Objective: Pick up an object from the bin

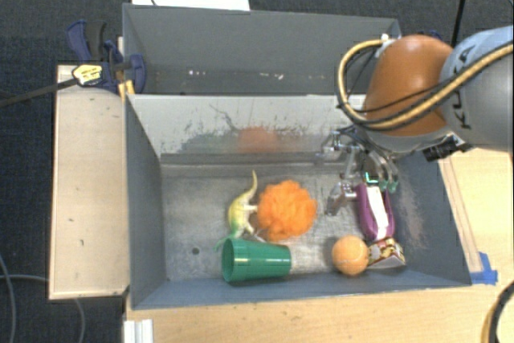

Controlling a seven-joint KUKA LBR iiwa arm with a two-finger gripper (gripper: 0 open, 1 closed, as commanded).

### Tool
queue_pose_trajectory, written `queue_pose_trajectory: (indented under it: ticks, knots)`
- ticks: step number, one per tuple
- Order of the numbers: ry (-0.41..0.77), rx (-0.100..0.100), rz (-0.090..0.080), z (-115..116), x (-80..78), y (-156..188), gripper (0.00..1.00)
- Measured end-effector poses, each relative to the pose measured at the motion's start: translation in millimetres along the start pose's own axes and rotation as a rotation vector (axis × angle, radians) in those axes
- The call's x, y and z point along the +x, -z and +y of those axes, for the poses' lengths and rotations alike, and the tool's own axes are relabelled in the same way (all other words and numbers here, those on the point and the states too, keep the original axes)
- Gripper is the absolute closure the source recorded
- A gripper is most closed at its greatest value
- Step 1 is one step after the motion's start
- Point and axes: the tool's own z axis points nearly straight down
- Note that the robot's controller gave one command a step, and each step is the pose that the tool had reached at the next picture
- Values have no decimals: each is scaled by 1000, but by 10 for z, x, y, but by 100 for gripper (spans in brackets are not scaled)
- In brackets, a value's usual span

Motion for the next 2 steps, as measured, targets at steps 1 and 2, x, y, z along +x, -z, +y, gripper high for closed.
queue_pose_trajectory:
  ticks: [1,2]
  knots:
    - [0,0,-8,0,-19,39,0]
    - [-56,0,-12,361,198,-438,0]
